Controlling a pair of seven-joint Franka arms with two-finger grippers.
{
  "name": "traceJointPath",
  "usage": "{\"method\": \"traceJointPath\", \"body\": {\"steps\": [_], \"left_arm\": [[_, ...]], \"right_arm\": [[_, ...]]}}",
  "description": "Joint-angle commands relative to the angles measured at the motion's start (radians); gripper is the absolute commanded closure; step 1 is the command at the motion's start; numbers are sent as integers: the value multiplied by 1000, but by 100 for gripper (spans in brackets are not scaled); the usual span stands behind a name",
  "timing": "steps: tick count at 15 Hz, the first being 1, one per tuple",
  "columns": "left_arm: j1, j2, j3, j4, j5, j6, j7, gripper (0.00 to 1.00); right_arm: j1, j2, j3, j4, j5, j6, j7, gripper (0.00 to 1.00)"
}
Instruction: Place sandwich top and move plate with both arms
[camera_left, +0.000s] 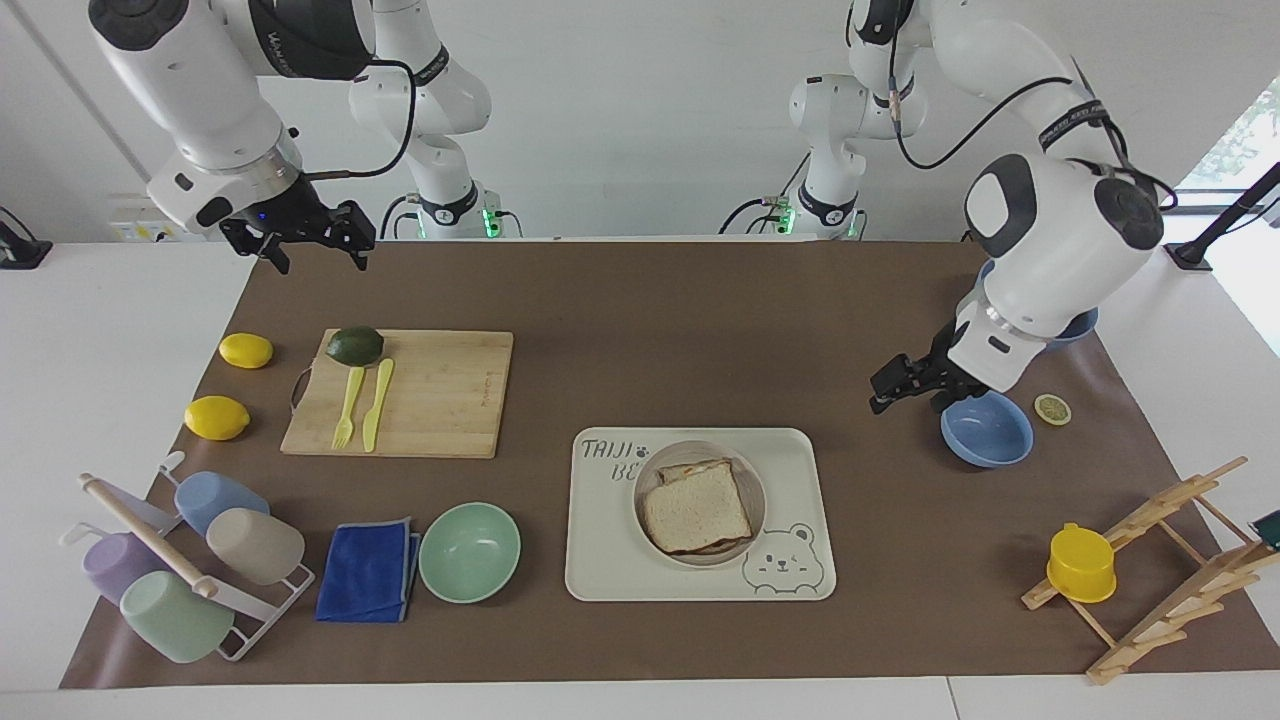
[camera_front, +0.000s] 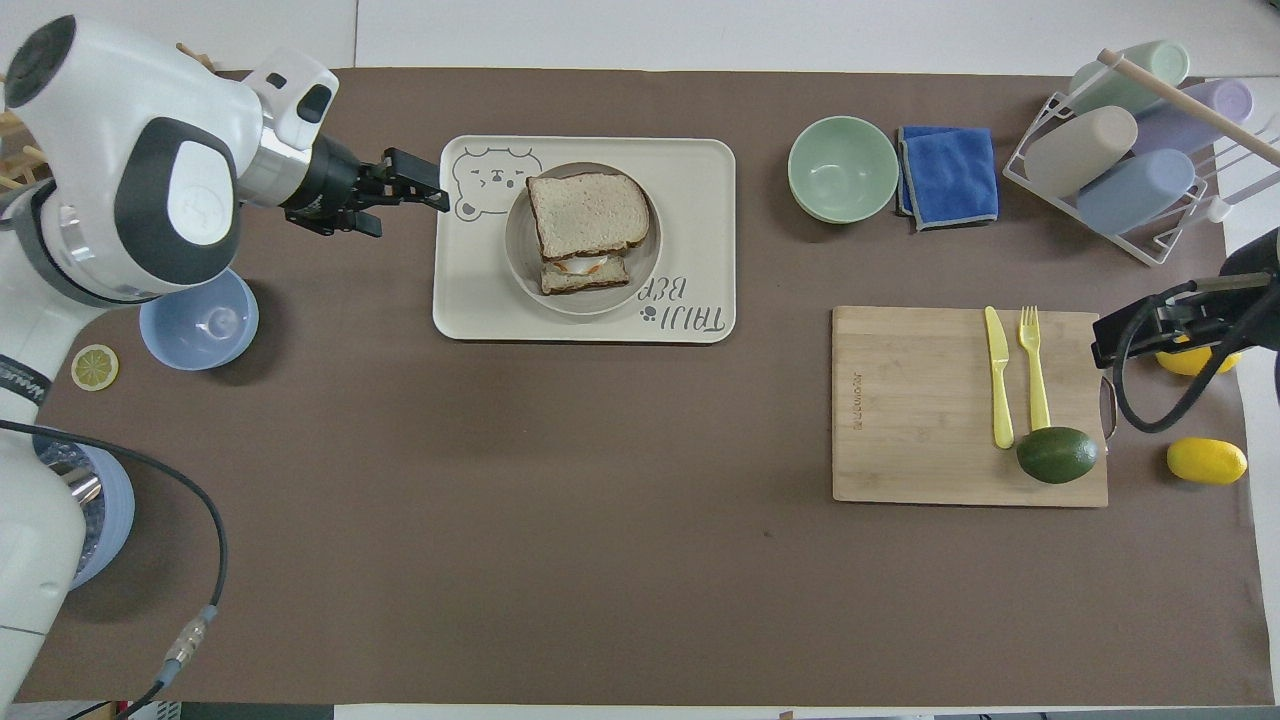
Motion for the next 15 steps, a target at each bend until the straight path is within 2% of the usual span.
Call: {"method": "traceJointPath", "body": {"steps": [1,5,9,11,13,15], "left_arm": [[-2,-115,8,-30,77,-84,-4,0],[23,-243,3,-31,133,-228,-5,0],[62,-319,-45,-44,179,-378,-1,0],[153,-355,-133,-111,176,-369,24,0],[164,-382,-145,-177,174,-301,24,0],[158,-383,-138,-194,173,-268,16,0]], "right_arm": [[-14,-5,1,5,16,-13,-21,0],[-26,-5,0,7,14,-8,-16,0],[-27,-5,0,8,14,-5,-16,0],[-26,-5,0,8,13,-7,-16,0],[-26,-5,0,8,13,-7,-18,0],[-26,-5,1,8,8,-7,-16,0]]}}
